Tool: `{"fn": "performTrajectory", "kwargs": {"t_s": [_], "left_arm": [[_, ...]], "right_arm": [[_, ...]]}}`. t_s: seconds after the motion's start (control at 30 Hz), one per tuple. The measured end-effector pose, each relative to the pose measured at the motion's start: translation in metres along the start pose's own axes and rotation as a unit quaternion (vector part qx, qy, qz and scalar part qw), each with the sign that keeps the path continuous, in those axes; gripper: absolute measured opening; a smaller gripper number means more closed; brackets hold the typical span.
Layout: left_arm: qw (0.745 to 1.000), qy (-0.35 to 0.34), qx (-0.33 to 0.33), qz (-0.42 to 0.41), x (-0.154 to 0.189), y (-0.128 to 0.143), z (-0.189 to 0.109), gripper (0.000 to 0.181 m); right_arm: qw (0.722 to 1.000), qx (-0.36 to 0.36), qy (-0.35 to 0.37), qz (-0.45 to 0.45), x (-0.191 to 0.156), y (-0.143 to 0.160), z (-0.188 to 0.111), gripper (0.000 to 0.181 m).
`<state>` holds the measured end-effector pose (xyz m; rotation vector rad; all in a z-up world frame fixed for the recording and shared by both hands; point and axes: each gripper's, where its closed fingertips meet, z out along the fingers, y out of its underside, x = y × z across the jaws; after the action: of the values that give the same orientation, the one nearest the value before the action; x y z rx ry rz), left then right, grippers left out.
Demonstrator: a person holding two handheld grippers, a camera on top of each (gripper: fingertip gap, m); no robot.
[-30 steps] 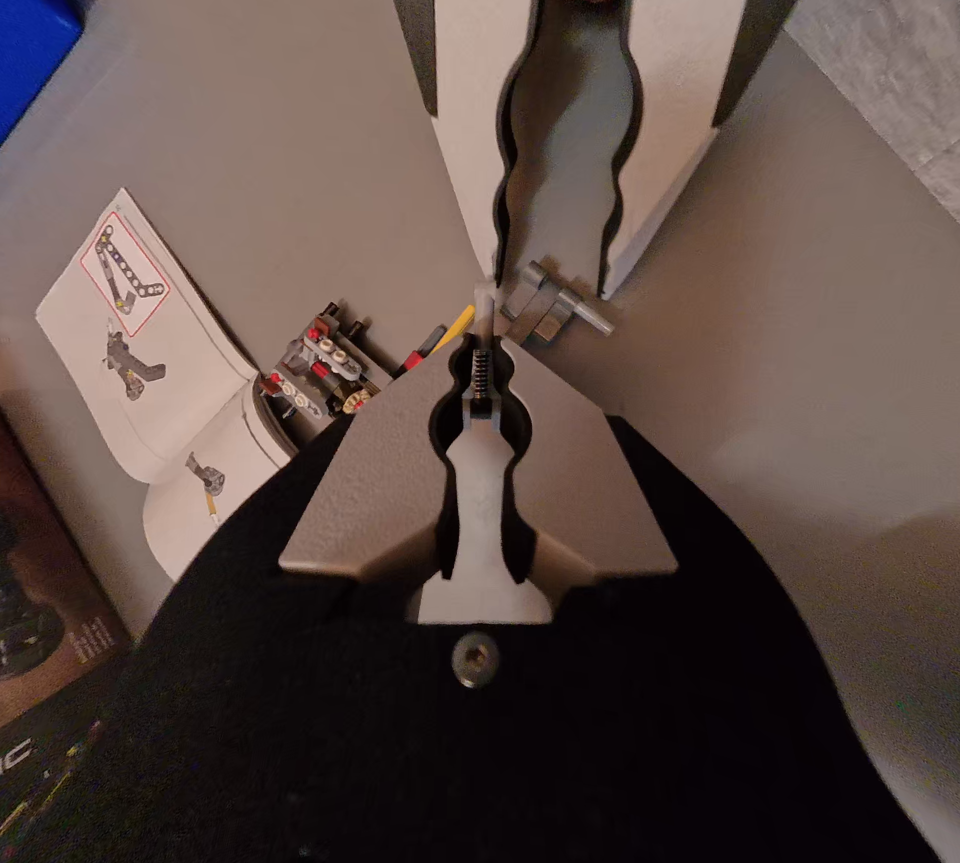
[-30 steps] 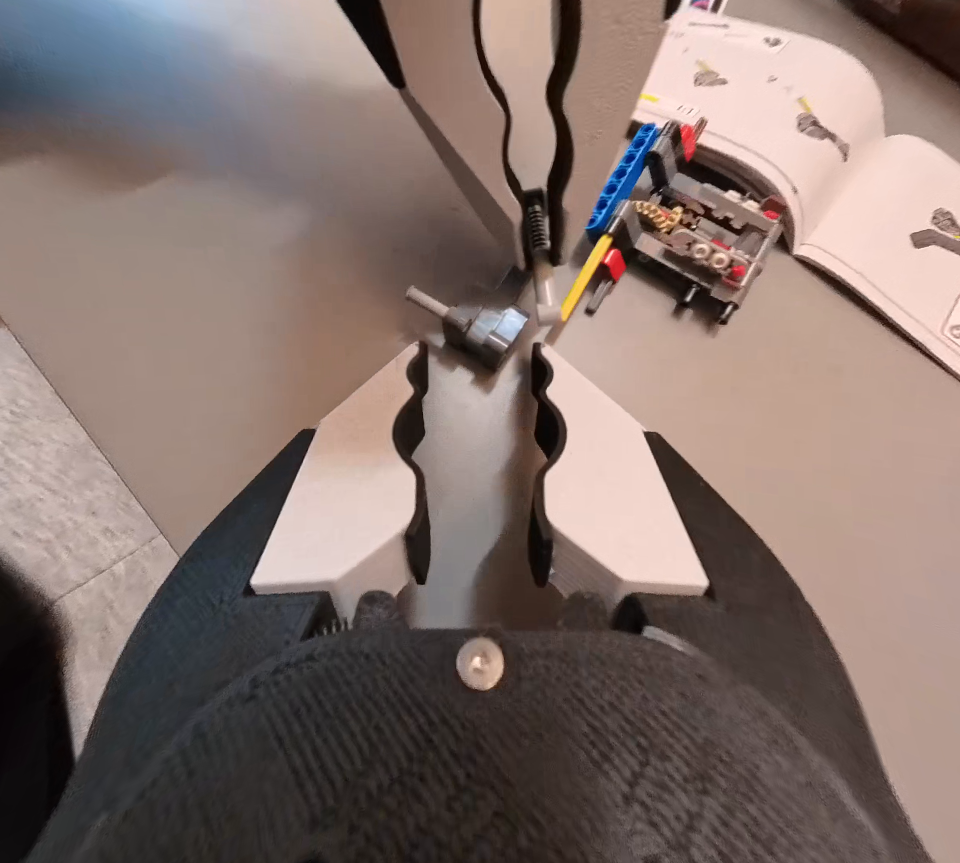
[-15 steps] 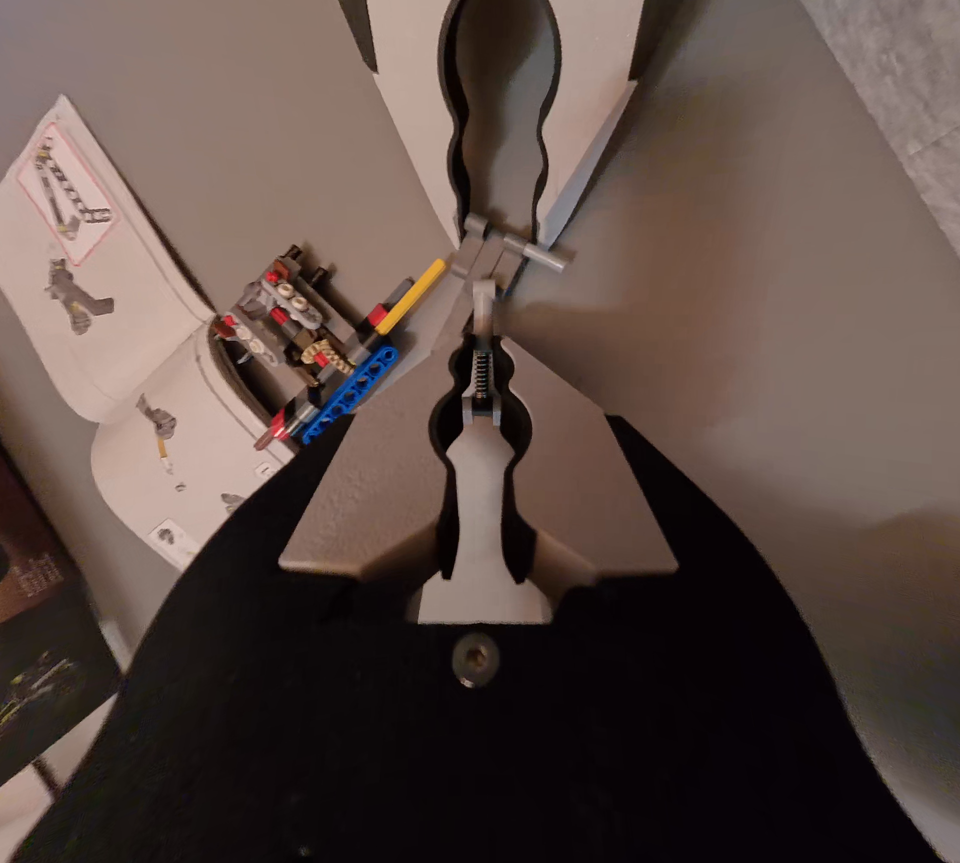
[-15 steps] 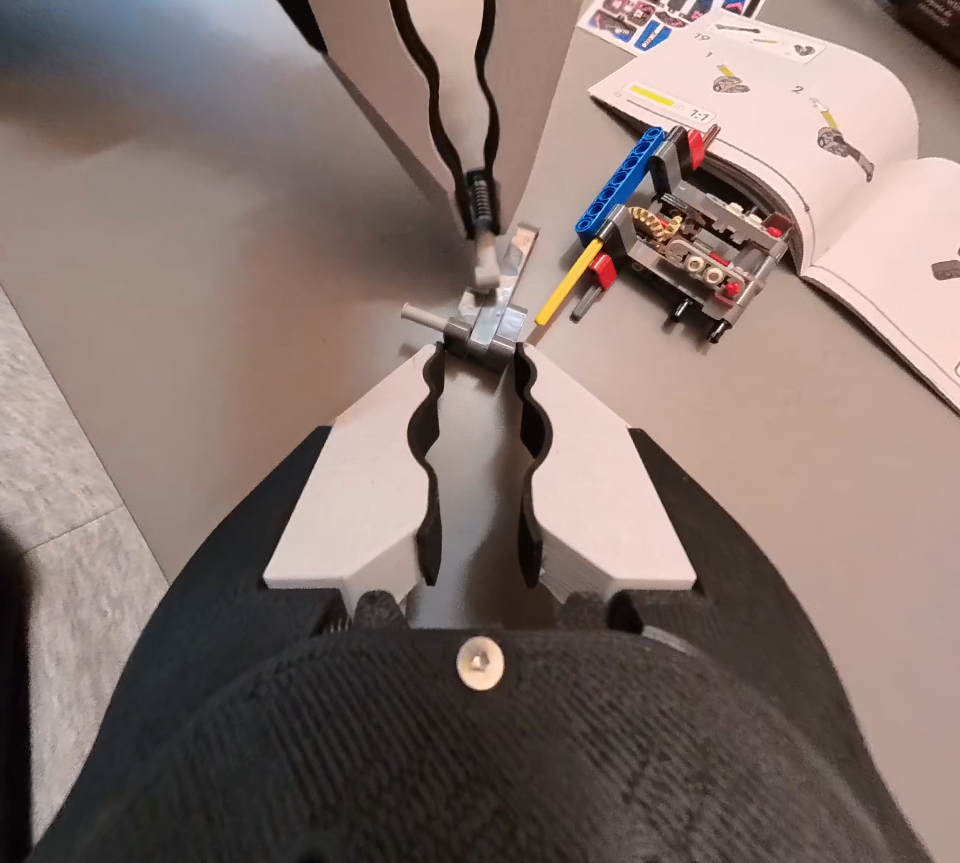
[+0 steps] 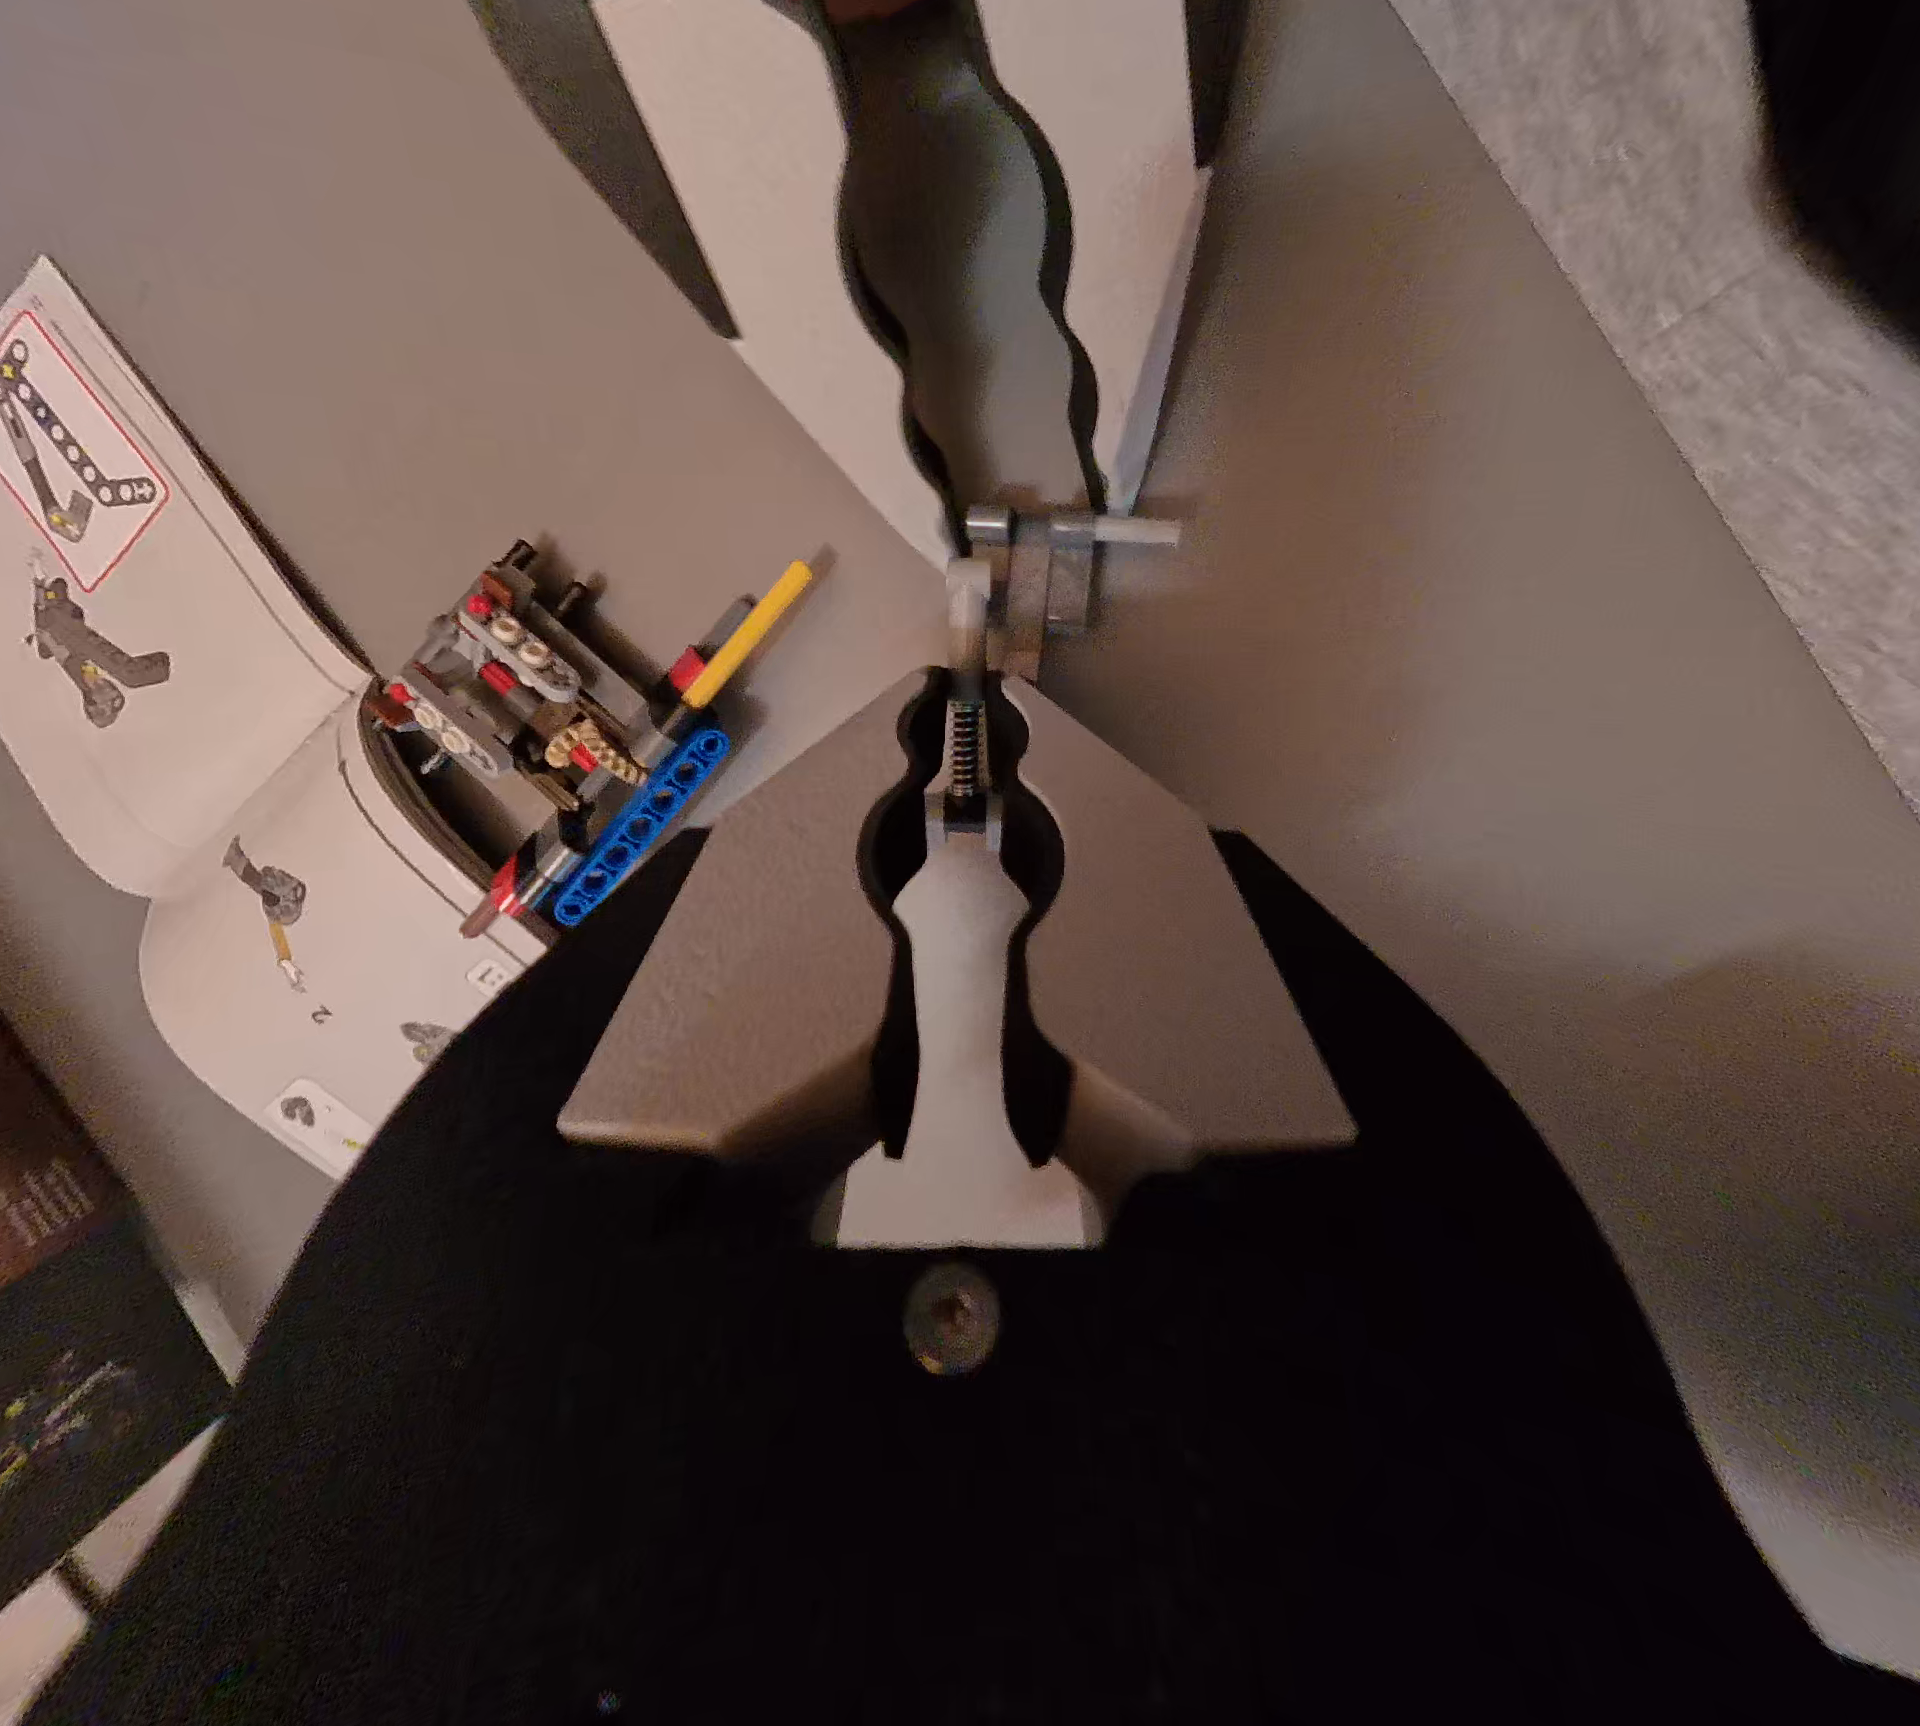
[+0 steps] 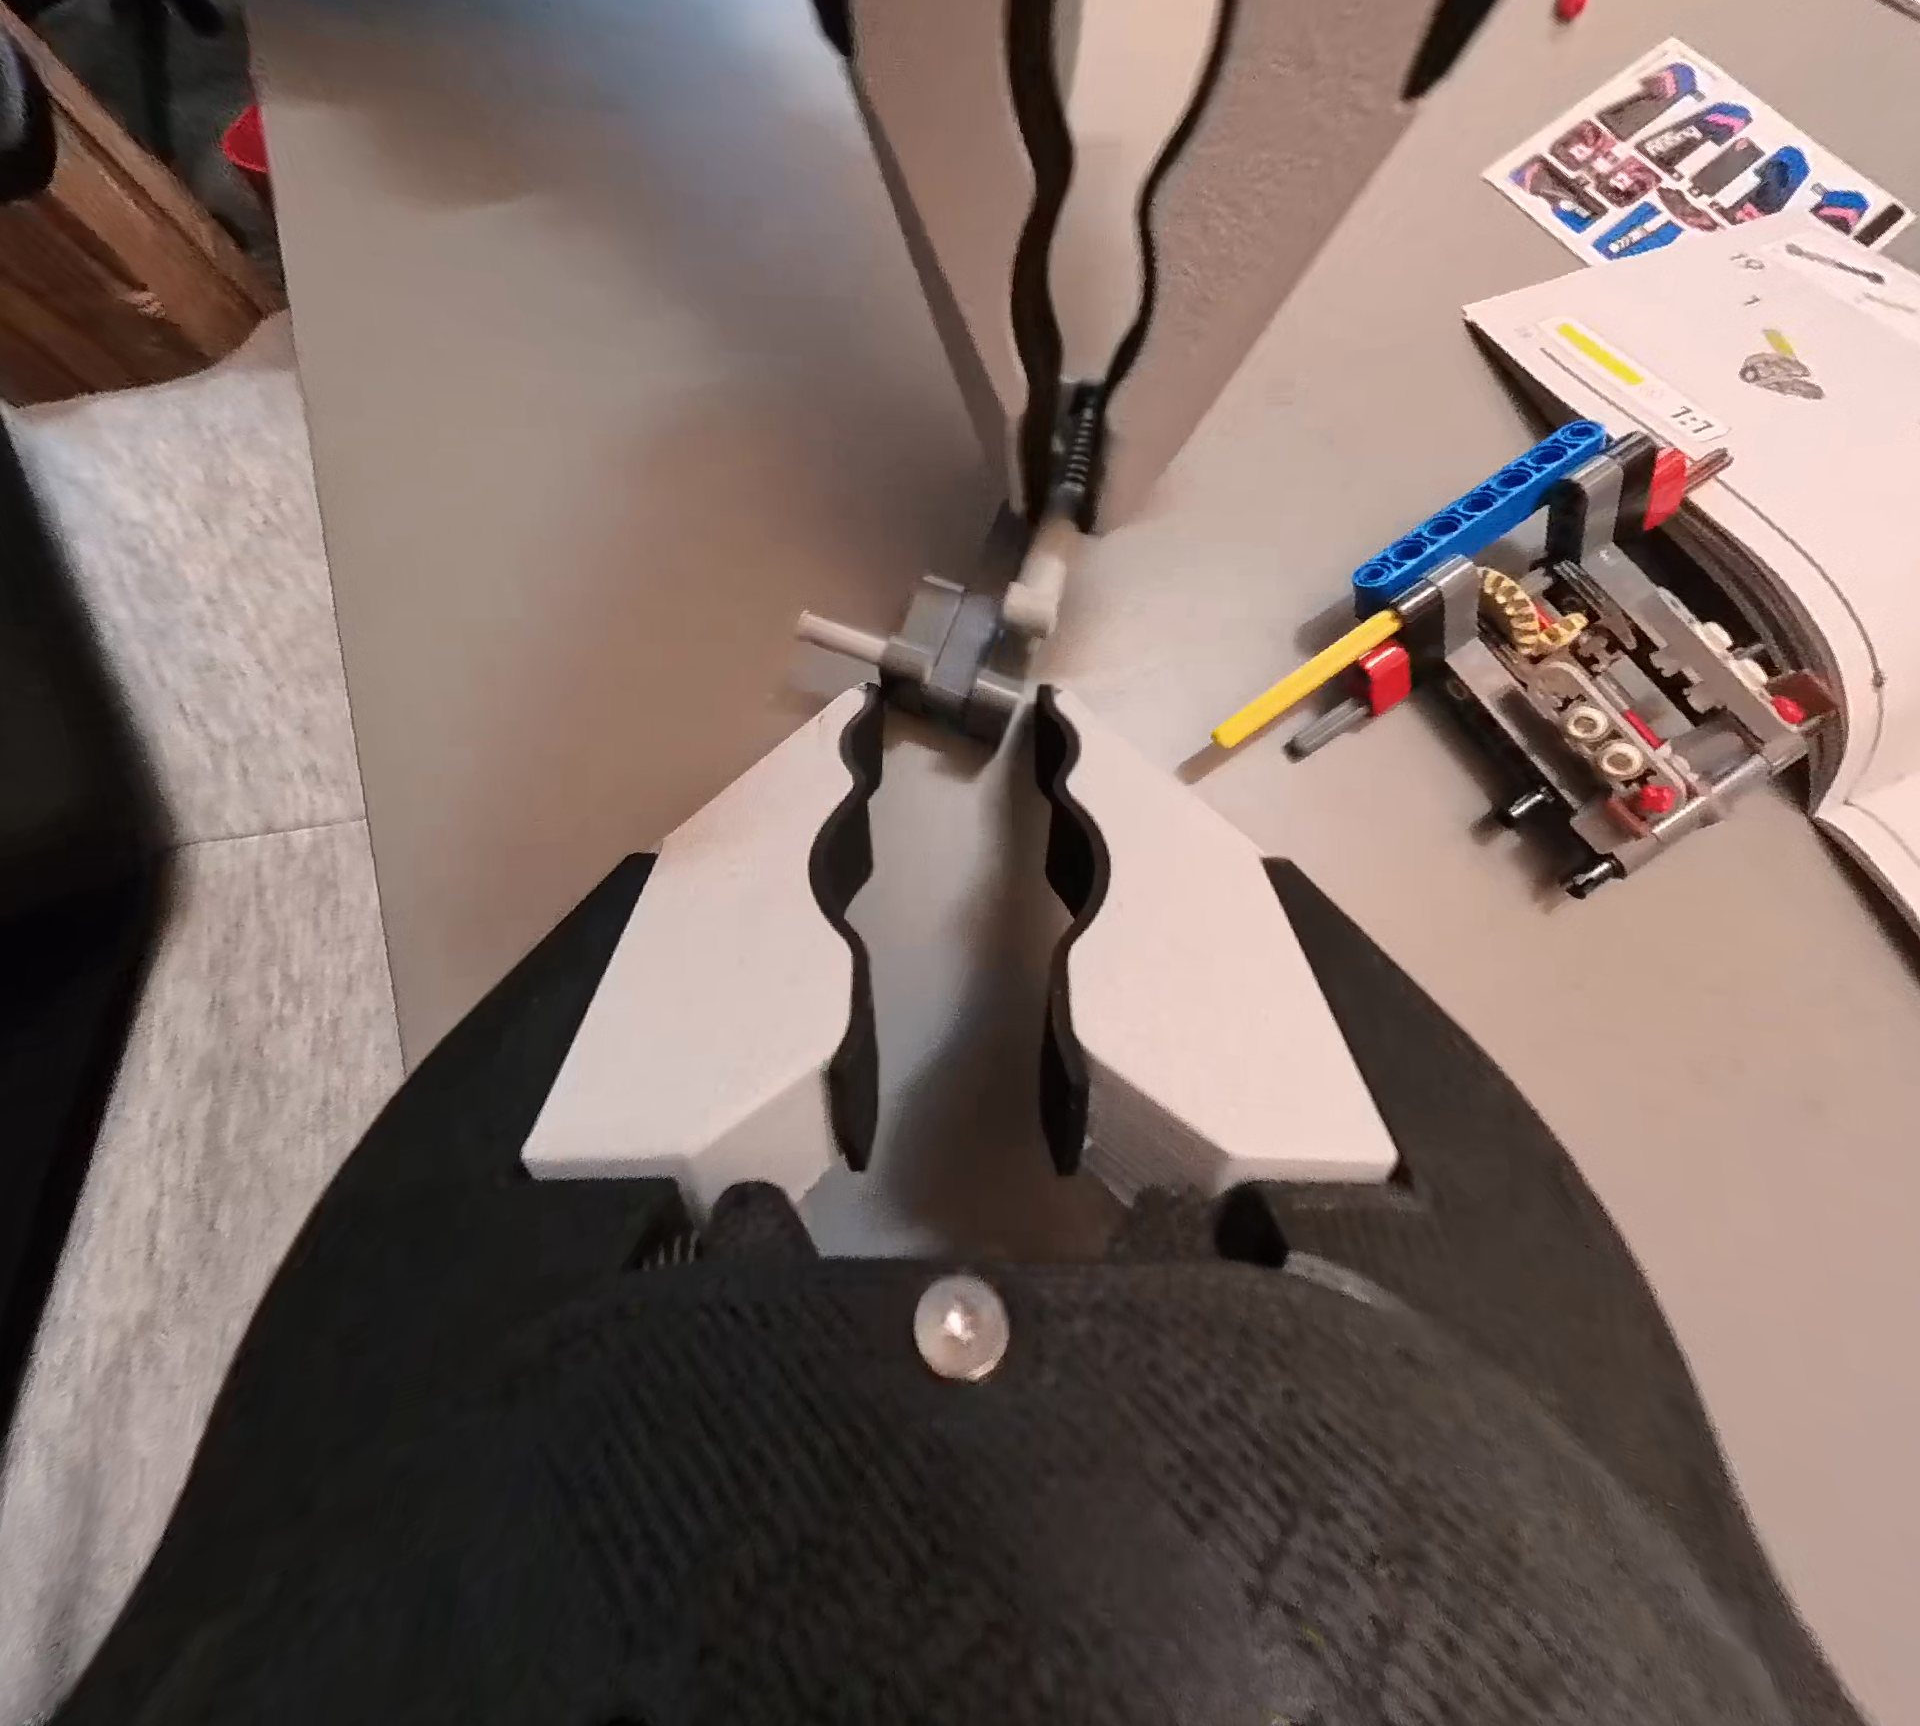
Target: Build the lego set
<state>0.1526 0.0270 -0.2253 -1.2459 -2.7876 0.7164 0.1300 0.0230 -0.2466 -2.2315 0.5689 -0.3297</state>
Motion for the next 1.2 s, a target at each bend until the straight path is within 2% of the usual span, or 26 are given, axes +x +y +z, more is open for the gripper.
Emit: {"fn": "performTrajectory", "kwargs": {"t_s": [0.2, 0.5, 0.6, 0.73, 0.87, 1.0, 1.2], "left_arm": [[0.999, -0.010, -0.036, 0.034, 0.003, -0.001, 0.002, 0.004], [0.999, 0.016, -0.042, 0.030, 0.007, -0.005, 0.006, 0.004], [0.999, 0.015, -0.046, 0.015, 0.008, -0.005, 0.005, 0.004], [0.996, 0.007, -0.090, -0.005, 0.008, 0.000, -0.001, 0.004], [0.994, 0.029, -0.102, -0.039, 0.012, -0.006, -0.009, 0.004], [0.990, 0.049, -0.118, -0.058, 0.010, -0.004, -0.003, 0.004], [0.988, 0.053, -0.122, -0.073, 0.011, -0.006, 0.002, 0.004]], "right_arm": [[0.999, 0.003, 0.032, 0.001, 0.002, 0.000, -0.002, 0.042], [0.999, -0.001, 0.039, 0.009, -0.002, 0.000, -0.001, 0.025], [0.999, -0.001, 0.036, 0.012, -0.002, -0.001, 0.000, 0.024], [0.999, -0.001, 0.037, 0.010, -0.001, -0.001, 0.000, 0.024], [0.999, -0.002, 0.036, 0.013, -0.001, 0.000, 0.000, 0.024], [1.000, 0.006, 0.014, 0.014, -0.006, -0.002, -0.002, 0.034], [0.999, 0.019, 0.014, 0.029, -0.003, -0.005, -0.005, 0.031]]}}
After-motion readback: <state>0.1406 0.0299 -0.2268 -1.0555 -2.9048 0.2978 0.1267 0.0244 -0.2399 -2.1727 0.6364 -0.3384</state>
